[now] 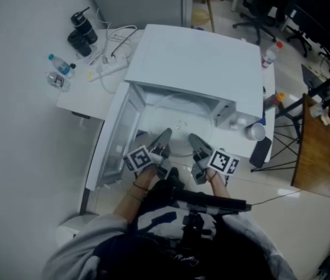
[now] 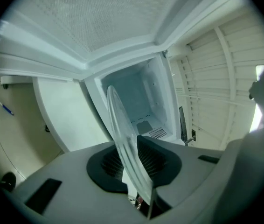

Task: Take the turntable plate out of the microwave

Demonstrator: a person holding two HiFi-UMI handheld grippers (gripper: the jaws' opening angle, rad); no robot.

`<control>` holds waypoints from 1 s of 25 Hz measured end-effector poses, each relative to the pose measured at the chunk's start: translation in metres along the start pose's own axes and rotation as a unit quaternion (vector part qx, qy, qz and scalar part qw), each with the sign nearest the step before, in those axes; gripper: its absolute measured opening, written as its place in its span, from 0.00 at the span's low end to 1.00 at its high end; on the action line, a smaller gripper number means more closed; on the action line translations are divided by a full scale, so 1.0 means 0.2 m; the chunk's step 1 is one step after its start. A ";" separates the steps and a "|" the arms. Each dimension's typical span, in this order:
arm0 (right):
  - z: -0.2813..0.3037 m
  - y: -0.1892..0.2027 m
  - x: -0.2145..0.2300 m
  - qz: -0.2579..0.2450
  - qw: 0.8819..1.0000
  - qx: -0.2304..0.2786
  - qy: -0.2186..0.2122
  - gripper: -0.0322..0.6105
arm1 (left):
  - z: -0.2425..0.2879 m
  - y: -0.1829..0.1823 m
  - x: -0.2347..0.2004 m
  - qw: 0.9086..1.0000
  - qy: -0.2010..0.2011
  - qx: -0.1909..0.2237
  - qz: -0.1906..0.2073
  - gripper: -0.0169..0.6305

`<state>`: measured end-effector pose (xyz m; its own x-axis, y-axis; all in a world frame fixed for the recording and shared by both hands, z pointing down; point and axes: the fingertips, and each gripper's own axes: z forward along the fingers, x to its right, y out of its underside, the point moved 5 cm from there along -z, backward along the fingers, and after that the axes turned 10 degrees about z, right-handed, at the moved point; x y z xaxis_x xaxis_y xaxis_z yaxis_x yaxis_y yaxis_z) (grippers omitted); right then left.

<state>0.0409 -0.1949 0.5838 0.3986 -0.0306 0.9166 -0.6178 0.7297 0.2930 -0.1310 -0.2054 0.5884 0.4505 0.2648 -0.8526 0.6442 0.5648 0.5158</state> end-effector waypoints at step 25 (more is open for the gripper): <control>-1.02 0.35 -0.01 -0.044 0.996 -0.049 -0.063 0.21 | -0.55 0.81 0.67 0.996 -0.018 0.078 0.037 0.11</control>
<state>0.1344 -0.0045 0.5476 0.3554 -0.1783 0.9176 -0.5123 0.7839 0.3508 -0.0347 0.0073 0.5488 0.5210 0.2718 -0.8091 0.6949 0.4154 0.5870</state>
